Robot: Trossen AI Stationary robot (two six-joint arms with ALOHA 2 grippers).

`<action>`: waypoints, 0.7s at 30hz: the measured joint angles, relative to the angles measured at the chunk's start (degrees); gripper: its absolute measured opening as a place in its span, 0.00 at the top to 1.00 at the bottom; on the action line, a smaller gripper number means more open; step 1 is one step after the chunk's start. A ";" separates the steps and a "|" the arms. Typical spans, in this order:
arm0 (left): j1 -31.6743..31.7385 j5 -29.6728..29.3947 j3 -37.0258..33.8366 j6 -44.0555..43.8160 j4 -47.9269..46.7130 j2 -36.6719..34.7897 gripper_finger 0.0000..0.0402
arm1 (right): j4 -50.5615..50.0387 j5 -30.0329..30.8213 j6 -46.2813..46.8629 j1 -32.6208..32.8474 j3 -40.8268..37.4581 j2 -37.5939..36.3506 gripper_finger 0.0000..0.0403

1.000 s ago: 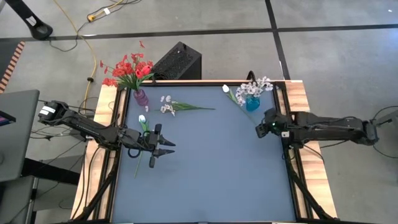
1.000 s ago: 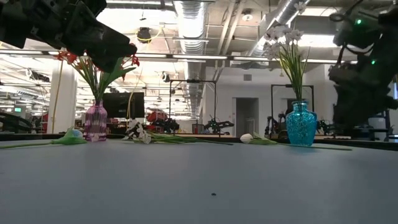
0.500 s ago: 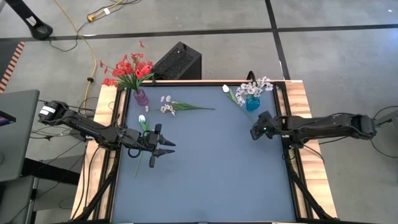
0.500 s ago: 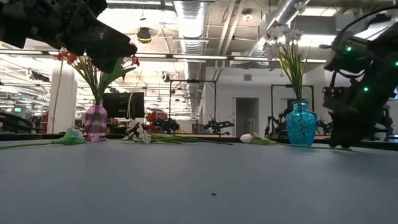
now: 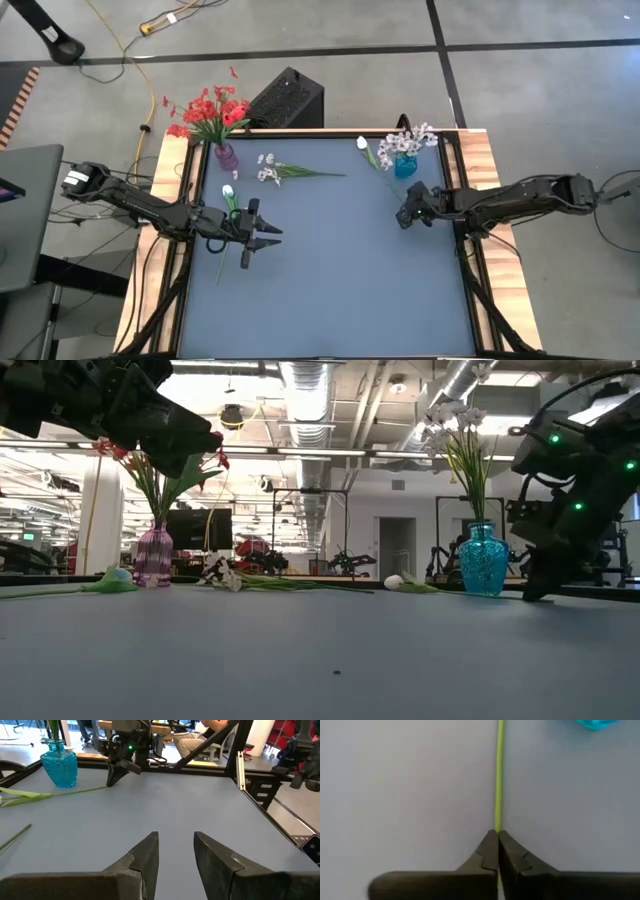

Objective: Sort flowers into vase by color
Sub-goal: Put the right white flower into the blue vase

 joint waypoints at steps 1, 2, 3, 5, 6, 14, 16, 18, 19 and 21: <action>0.00 0.00 0.00 0.00 0.00 0.00 0.72 | 0.13 -0.83 -0.15 0.42 0.24 -0.11 0.96; 0.00 0.00 0.00 0.00 0.00 0.00 0.72 | 0.11 -1.93 -0.27 0.73 0.61 -0.16 0.96; 0.00 0.00 0.00 0.00 0.00 0.00 0.72 | 0.00 -3.13 -0.30 0.83 1.10 -0.24 0.95; 0.00 -0.02 0.00 0.00 0.01 0.00 0.72 | -0.58 -4.88 -1.07 0.93 2.29 -0.38 0.95; 0.00 -0.02 0.00 0.00 0.00 0.00 0.72 | -0.84 -5.86 -1.95 0.97 3.03 -0.58 0.95; 0.00 -0.02 0.00 -0.57 0.02 0.00 0.72 | 0.21 -8.96 -5.45 4.17 10.73 -1.37 0.96; 0.00 -0.02 0.00 -0.57 0.23 0.00 0.72 | 0.65 -8.99 -5.46 6.39 12.47 -1.39 0.96; -0.01 -0.02 0.00 -0.67 1.13 0.00 0.72 | 3.17 -8.74 -5.43 9.12 13.66 -1.39 0.96; -0.02 0.00 0.00 -0.88 1.58 0.01 0.72 | 5.50 -8.48 -5.41 10.62 13.97 -1.39 0.96; -0.10 0.00 0.00 -1.55 2.38 0.02 0.72 | 11.41 -7.60 -5.19 13.88 14.10 -1.39 0.96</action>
